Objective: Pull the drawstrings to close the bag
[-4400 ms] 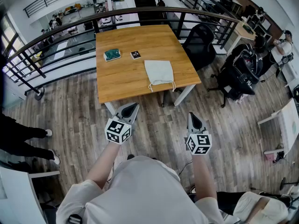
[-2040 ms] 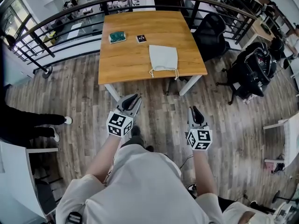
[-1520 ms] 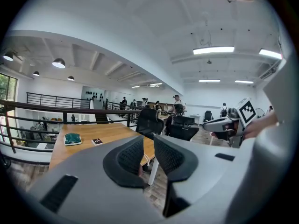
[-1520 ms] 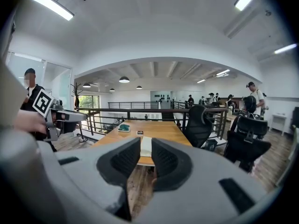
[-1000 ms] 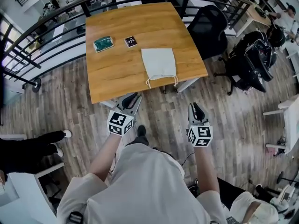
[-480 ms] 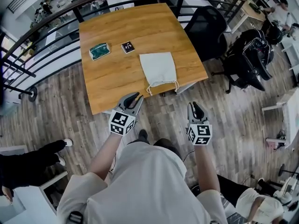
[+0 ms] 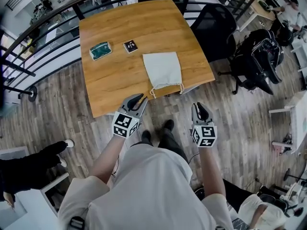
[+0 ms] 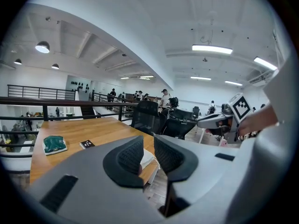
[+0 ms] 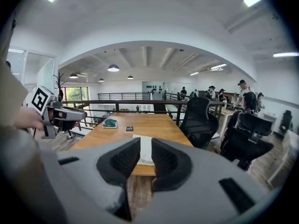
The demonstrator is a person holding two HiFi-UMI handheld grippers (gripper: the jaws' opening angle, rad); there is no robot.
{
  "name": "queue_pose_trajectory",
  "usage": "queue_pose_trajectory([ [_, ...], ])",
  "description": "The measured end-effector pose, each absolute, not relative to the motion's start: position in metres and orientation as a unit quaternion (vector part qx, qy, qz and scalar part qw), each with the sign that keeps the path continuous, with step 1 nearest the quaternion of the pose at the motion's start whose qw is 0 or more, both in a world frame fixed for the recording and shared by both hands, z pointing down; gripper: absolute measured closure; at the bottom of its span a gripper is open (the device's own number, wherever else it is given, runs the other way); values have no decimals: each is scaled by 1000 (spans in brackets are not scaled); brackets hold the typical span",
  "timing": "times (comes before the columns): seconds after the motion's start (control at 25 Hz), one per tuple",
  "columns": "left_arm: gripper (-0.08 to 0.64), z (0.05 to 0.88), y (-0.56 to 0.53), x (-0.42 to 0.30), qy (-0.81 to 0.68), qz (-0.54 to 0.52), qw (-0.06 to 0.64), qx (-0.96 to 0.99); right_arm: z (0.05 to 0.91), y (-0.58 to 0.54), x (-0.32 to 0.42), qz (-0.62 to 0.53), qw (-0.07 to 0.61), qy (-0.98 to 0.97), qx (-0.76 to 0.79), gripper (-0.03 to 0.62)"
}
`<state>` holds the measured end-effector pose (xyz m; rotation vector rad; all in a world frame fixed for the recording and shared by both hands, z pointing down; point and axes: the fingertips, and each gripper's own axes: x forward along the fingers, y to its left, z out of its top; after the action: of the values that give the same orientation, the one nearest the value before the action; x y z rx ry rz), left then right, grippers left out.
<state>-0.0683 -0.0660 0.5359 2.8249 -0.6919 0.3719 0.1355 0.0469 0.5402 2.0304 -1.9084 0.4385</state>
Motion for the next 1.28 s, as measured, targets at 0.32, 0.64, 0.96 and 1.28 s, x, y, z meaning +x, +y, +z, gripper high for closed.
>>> queue_pose_trajectory([
  [0.32,494,556,-84,-43,-259,143,118,948,565,12,166,172,171,-693,680,534],
  [0.64,486,596,-102,-12,-287,172,144,931,611,-22,200,204,206,-719,631,534],
  [0.96,485,659,-114,0,-320,220,175,905,668,-53,220,234,246,-744,576,534],
  [1.28,479,732,-125,-4,-355,271,210,870,733,-74,233,268,276,-755,531,534],
])
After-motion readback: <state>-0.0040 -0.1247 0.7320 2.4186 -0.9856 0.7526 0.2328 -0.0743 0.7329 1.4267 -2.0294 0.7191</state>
